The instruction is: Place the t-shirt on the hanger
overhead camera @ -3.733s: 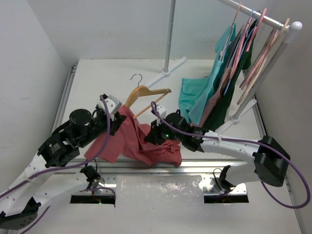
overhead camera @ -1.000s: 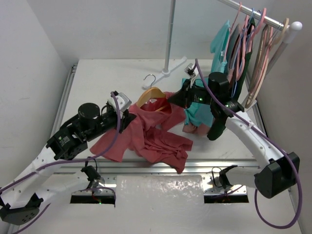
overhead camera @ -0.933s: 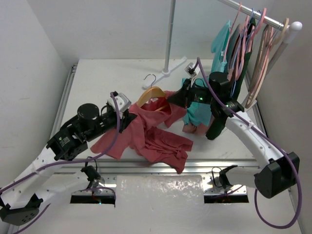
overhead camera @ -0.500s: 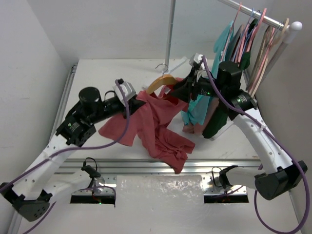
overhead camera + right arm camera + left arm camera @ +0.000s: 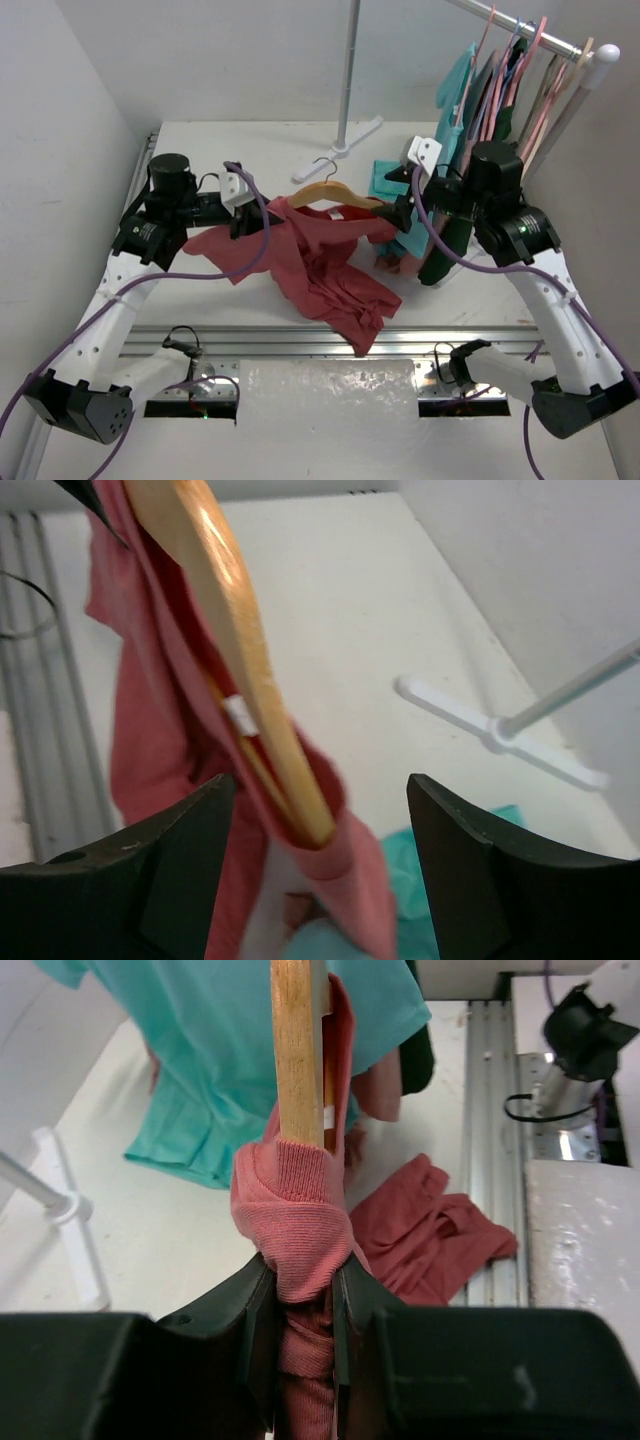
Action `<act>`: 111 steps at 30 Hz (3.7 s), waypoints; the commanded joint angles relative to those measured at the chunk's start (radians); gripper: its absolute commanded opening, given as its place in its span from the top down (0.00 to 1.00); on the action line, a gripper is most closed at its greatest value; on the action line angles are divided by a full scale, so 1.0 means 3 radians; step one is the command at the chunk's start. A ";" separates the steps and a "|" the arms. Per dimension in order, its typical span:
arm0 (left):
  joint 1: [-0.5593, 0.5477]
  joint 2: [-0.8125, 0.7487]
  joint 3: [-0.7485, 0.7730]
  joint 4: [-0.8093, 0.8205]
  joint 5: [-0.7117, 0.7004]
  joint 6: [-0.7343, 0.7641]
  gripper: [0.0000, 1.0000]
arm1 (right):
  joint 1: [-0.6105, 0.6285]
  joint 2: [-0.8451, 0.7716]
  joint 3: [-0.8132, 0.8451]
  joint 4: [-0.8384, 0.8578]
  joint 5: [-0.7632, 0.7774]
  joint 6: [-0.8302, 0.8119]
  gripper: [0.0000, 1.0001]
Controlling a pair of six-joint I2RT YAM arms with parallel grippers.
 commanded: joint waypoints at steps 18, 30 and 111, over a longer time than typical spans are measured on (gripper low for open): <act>0.0166 -0.0080 -0.0130 0.0374 0.0482 -0.0034 1.00 | -0.0097 0.0233 0.0179 -0.1067 0.0148 -0.1194 0.30; 0.0172 -0.0008 -0.0063 0.0349 0.0590 -0.0034 1.00 | -0.0557 0.0397 0.0451 -0.1338 -0.0502 -0.1337 0.31; -0.0580 0.1014 0.1496 0.0692 -0.0531 -0.0964 0.04 | -0.0649 0.0233 -0.0679 0.2814 -0.1437 0.1828 1.00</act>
